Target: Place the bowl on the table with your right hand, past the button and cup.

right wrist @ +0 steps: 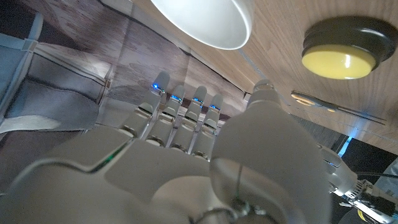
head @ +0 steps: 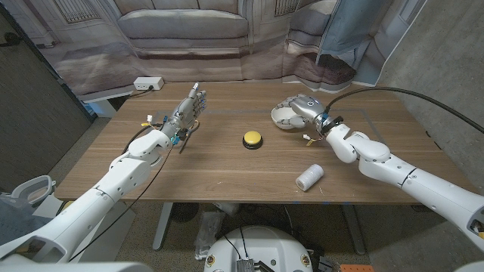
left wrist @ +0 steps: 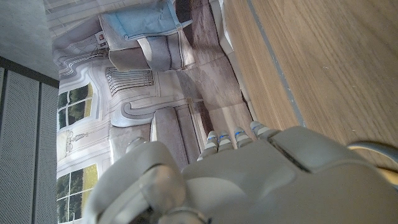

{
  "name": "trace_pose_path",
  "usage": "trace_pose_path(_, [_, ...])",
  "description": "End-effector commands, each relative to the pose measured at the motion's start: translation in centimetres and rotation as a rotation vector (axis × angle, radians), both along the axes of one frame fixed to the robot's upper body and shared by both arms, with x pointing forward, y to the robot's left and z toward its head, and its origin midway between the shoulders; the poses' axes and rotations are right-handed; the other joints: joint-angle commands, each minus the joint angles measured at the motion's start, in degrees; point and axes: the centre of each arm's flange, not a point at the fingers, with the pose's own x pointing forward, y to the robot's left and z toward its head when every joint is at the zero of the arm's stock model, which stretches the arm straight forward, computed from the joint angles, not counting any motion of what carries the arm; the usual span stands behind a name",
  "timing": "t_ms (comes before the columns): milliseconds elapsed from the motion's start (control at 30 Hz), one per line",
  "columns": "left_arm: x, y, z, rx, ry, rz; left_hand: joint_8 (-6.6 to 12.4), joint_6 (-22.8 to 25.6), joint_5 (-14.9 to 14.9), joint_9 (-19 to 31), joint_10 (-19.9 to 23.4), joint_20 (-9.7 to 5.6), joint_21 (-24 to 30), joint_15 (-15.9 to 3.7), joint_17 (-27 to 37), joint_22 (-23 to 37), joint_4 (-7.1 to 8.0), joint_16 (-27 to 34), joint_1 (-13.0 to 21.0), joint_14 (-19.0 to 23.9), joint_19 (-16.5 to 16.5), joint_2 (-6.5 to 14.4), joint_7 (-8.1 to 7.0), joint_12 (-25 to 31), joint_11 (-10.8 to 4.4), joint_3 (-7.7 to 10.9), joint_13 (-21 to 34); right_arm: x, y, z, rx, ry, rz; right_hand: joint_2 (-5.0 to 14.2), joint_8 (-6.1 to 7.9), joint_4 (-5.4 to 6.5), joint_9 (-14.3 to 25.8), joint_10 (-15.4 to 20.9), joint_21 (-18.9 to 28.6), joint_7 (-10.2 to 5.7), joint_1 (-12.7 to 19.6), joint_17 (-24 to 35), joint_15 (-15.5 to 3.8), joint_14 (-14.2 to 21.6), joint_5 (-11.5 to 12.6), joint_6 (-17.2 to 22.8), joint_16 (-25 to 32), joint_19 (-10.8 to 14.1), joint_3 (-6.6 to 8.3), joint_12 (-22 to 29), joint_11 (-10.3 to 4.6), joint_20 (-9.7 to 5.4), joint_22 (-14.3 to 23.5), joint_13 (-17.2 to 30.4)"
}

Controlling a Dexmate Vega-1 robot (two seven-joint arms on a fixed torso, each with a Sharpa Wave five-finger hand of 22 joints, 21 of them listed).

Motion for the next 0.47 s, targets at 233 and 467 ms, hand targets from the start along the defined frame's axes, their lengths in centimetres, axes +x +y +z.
trace_pose_path(233, [0.15, 0.02, 0.43, 0.007, -0.002, -0.005, -0.08, -0.1, -0.2, 0.2, 0.0, -1.14, 0.3, -0.14, 0.2, 0.1, -0.12, 0.1, 0.7, 0.1, -0.4, 0.4, -0.27, 0.0, -0.24, -0.54, 0.2, -0.66, -0.05, 0.89, 0.011, -0.025, 0.003, 0.00, 0.02, 0.52, 0.1, -0.3, -0.4, 0.36, -0.6, -0.3, -4.19, 0.3, 0.6, -0.2, 0.6, 0.6, 0.17, 0.3, 0.05, 0.09, 0.2, 0.0])
trace_pose_path(467, [-0.02, 0.27, 0.23, 0.004, 0.004, -0.001, -0.20, -0.4, -0.2, 0.2, -0.2, -1.07, 0.3, -0.24, 0.2, 0.1, -0.11, 0.1, 0.7, 0.0, -0.5, 0.4, -0.45, -0.1, -0.40, -0.62, 0.2, -0.46, 0.41, 0.80, 0.009, -0.020, 0.004, 0.13, 0.11, 0.58, 0.0, -0.2, -0.7, 0.34, -0.7, -0.5, -4.26, 0.5, 0.7, -0.1, 0.7, 0.7, 0.18, 0.5, 0.04, 0.08, 0.2, -0.1])
